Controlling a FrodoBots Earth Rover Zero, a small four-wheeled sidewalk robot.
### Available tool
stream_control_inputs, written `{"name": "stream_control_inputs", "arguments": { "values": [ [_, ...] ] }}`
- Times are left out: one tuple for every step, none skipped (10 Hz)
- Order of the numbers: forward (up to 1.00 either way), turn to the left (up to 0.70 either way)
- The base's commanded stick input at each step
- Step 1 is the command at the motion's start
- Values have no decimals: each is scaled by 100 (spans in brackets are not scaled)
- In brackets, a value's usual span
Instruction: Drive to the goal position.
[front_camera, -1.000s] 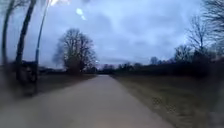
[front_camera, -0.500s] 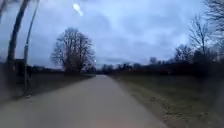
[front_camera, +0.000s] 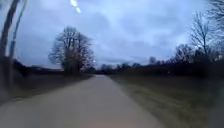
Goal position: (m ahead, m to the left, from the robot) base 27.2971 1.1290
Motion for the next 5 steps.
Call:
{"name": "stream_control_inputs", "arguments": {
  "values": [
    [100, 4],
    [100, 4],
    [100, 4],
    [100, 4],
    [100, 4]
  ]
}}
